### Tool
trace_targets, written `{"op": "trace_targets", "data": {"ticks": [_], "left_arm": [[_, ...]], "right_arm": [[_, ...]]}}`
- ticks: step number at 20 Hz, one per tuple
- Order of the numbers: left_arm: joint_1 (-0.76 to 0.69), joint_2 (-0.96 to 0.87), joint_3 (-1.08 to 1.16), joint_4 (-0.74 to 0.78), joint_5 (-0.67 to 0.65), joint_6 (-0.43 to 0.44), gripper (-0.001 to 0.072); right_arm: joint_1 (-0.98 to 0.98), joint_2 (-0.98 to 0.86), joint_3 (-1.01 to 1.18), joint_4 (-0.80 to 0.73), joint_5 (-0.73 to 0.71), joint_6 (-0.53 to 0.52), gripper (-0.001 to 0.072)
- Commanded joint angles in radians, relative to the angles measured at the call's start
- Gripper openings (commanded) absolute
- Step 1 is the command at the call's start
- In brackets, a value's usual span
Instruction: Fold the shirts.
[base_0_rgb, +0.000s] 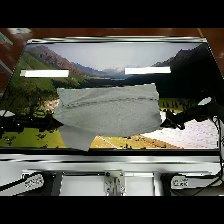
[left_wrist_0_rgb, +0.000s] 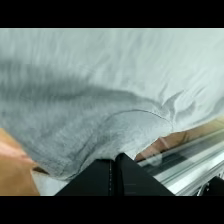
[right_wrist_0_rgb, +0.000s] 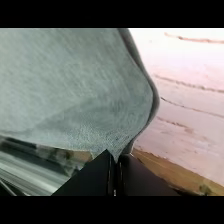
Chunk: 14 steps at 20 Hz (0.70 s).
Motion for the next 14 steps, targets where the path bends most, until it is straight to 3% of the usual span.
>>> {"op": "trace_targets", "data": {"ticks": [1,4,9,14], "left_arm": [[-0.023,-0.008,0.126,-0.035,-0.009,0.001,0.0039],[-0.051,-0.060,0.228,-0.045,-0.006,-0.019,0.0039],[-0.059,-0.251,0.450,-0.064,0.019,-0.097,0.0039],[-0.075,-0.436,0.643,-0.180,0.094,-0.106,0.0039]], "right_arm": [[0.029,0.026,0.051,0.086,-0.134,-0.003,0.0056],[0.140,-0.010,0.188,0.047,-0.261,0.022,0.0056],[0.261,-0.173,0.503,-0.235,-0.364,0.194,0.0056],[0.267,-0.329,0.687,-0.237,-0.406,0.267,0.0056]]}}
